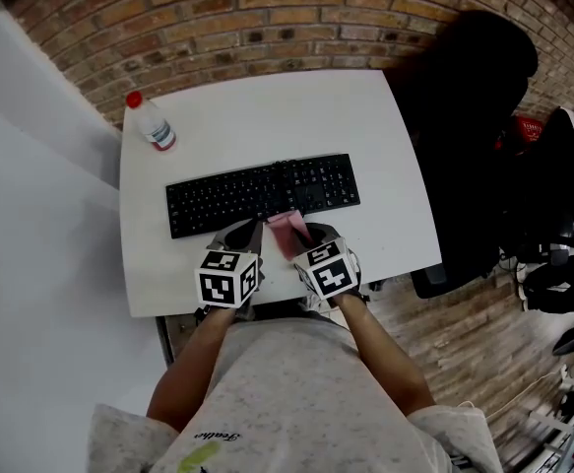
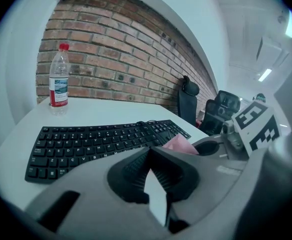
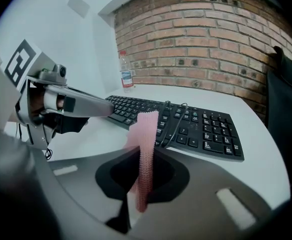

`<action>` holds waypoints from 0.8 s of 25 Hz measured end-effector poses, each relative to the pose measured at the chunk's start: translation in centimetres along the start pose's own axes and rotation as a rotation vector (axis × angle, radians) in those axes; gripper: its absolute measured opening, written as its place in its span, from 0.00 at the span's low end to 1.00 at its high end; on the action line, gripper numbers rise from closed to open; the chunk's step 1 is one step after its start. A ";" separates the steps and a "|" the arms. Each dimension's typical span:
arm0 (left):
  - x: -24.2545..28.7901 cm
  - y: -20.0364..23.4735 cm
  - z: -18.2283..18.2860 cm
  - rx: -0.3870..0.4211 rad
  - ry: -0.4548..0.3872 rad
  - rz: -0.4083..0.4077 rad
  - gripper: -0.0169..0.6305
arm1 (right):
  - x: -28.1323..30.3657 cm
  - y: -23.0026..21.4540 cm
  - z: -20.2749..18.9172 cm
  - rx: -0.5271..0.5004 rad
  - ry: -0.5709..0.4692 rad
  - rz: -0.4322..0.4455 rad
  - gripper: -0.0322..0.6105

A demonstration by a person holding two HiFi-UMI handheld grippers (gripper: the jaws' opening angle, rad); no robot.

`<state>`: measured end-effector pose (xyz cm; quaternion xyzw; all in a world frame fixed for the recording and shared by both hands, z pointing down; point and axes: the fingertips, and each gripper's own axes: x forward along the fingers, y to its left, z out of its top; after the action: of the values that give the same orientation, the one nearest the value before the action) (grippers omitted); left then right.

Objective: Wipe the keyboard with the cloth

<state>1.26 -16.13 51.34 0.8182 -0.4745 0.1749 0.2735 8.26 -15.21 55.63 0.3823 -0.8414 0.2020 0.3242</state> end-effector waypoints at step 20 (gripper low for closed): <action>3.1 -3.2 0.6 0.010 0.002 -0.014 0.02 | -1.7 -5.2 -1.4 0.007 -0.001 -0.025 0.09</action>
<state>5.59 -17.35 51.64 0.8228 -0.4675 0.1760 0.2711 13.67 -16.80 55.93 0.3939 -0.8361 0.2005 0.3249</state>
